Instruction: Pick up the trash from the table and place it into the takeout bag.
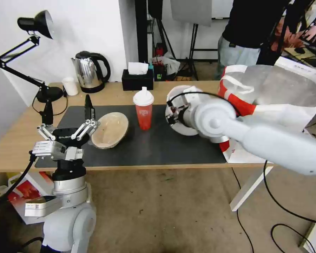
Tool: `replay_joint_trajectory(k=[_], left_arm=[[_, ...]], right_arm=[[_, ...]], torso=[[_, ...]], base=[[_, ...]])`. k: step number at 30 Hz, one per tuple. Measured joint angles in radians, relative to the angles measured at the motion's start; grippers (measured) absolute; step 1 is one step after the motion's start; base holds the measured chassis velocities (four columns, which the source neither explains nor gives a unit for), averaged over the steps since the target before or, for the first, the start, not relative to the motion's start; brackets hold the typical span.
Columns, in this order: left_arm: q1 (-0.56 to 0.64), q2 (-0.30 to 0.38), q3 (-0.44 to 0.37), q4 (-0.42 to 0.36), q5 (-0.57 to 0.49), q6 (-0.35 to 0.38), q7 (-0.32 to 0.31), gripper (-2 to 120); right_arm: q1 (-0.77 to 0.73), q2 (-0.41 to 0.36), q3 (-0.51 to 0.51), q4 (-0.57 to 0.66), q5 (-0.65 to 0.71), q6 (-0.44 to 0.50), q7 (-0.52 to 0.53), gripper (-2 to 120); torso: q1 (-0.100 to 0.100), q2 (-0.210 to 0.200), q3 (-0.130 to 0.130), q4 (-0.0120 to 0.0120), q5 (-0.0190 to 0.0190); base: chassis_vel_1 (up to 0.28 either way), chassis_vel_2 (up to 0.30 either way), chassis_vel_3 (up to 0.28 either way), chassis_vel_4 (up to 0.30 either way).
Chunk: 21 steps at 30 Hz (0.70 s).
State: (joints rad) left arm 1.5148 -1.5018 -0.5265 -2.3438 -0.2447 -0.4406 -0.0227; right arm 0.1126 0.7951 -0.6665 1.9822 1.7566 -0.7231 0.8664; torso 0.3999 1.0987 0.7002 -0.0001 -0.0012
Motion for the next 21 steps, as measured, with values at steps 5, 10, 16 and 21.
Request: replay_joint_trajectory(k=[5, 10, 16, 21], left_arm=[[0.002, 0.002, 0.000, -0.002, -0.004, -0.002, -0.002, 100], [0.002, 0.002, 0.000, -0.006, -0.005, -0.002, -0.002, 100], [-0.002, -0.001, 0.001, -0.005, -0.008, -0.003, -0.003, 100], [-0.006, -0.004, 0.003, -0.004, -0.010, -0.003, -0.003, 100]], right_arm=[[0.047, -0.016, 0.033, 0.006, 0.027, 0.000, -0.035, 0], [0.119, -0.020, 0.024, 0.006, 0.031, 0.000, -0.082, 0], [0.197, 0.006, -0.006, 0.009, 0.051, 0.000, -0.112, 0], [0.250, 0.042, -0.028, 0.000, 0.072, 0.000, -0.115, 0]], torso=[[0.000, 0.000, 0.000, 0.0002, 0.0000], [0.000, 0.000, 0.000, 0.0000, -0.0001], [0.000, 0.000, 0.000, 0.0001, -0.0002], [0.000, 0.000, 0.000, 0.0002, -0.0003]], base=[[0.000, 0.000, 0.000, 0.000], [0.000, 0.000, 0.000, 0.000], [0.000, 0.000, 0.000, 0.000], [0.000, 0.000, 0.000, 0.000]])
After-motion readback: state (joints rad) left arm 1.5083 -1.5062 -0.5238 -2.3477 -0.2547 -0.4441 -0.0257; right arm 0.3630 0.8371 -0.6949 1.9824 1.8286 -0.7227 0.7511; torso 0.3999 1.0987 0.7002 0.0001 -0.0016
